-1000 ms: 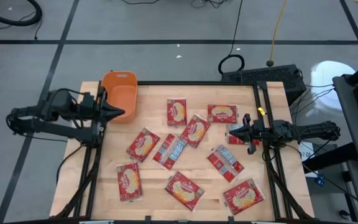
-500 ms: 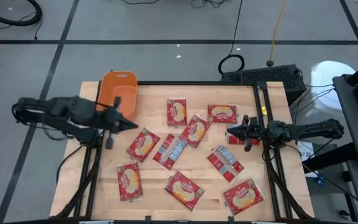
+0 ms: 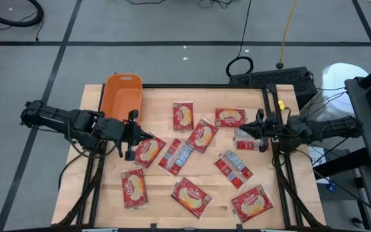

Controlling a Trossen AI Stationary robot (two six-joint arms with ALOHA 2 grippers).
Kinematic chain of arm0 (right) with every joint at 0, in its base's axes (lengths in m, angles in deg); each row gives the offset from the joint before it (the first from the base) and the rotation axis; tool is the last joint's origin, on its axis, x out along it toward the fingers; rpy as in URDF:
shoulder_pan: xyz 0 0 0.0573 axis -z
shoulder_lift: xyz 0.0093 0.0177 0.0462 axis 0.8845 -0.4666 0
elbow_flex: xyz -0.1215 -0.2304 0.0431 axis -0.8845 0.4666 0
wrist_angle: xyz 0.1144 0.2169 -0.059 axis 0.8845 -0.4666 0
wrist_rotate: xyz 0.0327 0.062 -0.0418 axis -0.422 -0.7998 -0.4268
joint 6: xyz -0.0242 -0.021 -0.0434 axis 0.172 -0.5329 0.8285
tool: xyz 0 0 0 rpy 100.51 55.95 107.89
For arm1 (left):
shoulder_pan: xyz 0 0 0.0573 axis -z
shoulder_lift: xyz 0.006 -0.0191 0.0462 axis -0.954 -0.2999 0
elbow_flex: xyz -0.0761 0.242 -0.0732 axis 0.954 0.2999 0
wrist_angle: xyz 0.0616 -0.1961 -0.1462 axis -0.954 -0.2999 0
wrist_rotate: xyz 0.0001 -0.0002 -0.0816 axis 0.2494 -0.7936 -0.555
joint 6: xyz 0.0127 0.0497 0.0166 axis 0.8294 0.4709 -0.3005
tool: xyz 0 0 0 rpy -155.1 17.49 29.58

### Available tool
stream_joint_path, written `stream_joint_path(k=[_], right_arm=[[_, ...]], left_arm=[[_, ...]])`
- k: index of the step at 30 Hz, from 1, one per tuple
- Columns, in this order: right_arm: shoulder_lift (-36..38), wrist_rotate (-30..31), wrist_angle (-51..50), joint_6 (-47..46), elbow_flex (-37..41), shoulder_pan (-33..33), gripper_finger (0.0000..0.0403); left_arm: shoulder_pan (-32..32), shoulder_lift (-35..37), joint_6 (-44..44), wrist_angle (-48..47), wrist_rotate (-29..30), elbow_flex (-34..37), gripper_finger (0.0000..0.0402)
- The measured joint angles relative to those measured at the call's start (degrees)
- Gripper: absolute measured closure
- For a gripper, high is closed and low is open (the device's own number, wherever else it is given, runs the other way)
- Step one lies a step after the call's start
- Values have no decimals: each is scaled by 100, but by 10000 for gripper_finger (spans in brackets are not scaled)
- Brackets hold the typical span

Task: Sort popcorn bags into baskets
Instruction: Put the red popcorn bag into the orange bin

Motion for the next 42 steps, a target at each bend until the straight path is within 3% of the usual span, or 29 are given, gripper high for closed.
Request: stream_joint_path(k=[8,13,23,31,37,42], right_arm=[[-1573,14,-1665,619,-2331,0,403],[-2420,155,-2270,586,-3007,0,403],[-3580,124,-2001,573,-2454,0,403],[-4040,107,-914,775,-1754,0,403],[-4105,103,-95,914,-1261,0,403],[-4104,100,514,949,-844,-2,403]], left_arm=[[147,3,-191,2,169,0,392],[268,8,-643,-84,168,35,392],[369,2,-2574,-611,-322,1003,375],[639,6,-3778,-654,-649,1960,286],[1004,-98,-4188,-634,-475,2454,219],[1321,-500,-4574,-634,-319,2626,188]])
